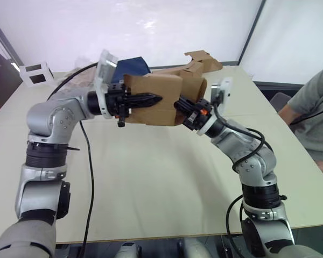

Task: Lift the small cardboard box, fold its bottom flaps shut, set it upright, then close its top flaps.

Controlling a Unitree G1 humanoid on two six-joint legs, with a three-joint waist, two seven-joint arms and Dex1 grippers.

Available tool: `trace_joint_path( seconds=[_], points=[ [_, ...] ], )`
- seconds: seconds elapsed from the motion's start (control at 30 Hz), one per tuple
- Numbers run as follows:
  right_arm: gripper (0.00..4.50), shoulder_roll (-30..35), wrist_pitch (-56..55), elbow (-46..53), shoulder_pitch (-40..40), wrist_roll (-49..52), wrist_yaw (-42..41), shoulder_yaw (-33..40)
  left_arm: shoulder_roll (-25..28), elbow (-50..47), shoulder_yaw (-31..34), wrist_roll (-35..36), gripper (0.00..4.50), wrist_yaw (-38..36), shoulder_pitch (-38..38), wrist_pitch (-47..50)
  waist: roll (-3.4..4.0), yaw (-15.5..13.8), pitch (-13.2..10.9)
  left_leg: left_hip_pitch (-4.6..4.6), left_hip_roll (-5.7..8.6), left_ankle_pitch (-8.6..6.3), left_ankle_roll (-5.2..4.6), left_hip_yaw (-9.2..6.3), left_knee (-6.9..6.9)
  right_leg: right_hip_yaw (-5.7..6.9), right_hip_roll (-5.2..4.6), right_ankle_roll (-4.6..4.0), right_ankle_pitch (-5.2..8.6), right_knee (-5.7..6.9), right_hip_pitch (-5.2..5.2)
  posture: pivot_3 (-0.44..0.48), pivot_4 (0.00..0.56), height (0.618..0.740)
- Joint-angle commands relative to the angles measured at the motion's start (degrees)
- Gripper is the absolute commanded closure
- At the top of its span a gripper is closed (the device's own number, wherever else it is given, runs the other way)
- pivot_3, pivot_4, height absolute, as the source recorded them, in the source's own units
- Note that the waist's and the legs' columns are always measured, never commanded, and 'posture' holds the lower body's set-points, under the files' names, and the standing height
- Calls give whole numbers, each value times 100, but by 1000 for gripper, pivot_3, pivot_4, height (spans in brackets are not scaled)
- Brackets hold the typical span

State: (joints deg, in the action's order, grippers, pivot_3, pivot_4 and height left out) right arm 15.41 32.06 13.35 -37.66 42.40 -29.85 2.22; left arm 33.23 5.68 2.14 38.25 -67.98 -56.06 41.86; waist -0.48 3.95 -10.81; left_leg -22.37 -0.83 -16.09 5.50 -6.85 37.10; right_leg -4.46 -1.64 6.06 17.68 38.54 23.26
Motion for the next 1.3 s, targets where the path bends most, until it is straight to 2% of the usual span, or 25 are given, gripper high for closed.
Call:
trace_joint_path(
  seconds=[0.03,0.2,0.4,0.5,0.57,0.8,1.3],
  points=[
    [4466,234,-111,366,-23,61,-329,121,-99,172,34,-105,4500,115,-152,-184,0,-2,0,0,0,0,0,0,0,0,0,0,0,0,0,0,150,740],
    [4466,701,-131,297,54,-25,-608,281,-228,404,45,-208,4500,133,-217,-431,0,2,0,-1,1,-20,-36,0,2,0,0,0,0,-1,-1,0,150,740],
    [4466,1119,42,355,206,148,-740,674,-297,543,22,-319,4500,111,-227,-610,0,2,0,-1,0,-21,-37,0,1,-1,1,0,0,-1,2,0,150,740],
    [4466,1491,223,481,603,206,-918,821,-289,613,29,-354,4500,101,-212,-668,0,-6,0,-1,0,-21,-38,0,1,-1,0,0,0,-1,1,0,150,740],
    [4466,1834,43,426,1127,-383,-1249,355,-284,614,62,-294,4500,81,-238,-588,1,-18,-1,-2,1,-21,-38,0,3,0,-1,0,0,-2,0,0,150,740],
    [4466,1522,-323,190,1138,-880,-1217,-39,-270,722,207,-145,4500,84,-324,-383,2,17,-3,0,1,-23,-41,4,6,-6,4,1,1,6,4,0,150,740],
    [4466,877,-723,-498,564,-1116,-1145,-22,-230,335,213,59,4500,79,-151,0,1,2,-3,-1,2,-19,-35,3,8,-4,0,1,1,4,1,0,150,740]
  ],
)
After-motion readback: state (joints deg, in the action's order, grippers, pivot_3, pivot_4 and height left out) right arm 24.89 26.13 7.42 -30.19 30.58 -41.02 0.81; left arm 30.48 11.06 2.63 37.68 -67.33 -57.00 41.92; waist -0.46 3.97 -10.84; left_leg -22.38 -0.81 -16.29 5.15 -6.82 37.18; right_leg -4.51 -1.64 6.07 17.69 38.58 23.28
